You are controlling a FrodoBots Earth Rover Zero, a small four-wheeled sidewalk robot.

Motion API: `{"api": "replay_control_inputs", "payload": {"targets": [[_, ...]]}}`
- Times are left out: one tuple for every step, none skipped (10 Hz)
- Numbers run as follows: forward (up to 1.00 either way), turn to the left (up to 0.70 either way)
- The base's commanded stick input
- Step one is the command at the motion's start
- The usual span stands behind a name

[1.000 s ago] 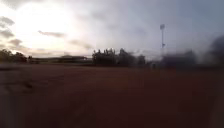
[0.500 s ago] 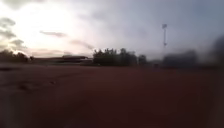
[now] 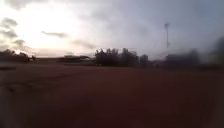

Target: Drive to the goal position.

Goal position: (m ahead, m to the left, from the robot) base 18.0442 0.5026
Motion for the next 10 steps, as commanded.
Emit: {"api": "replay_control_inputs", "payload": {"targets": [[0.70, 0.00], [0.70, 0.00], [0.70, 0.00], [0.70, 0.00], [0.70, 0.00], [0.70, 0.00], [0.70, 0.00], [0.70, 0.00], [0.70, 0.00], [0.70, 0.00]]}}
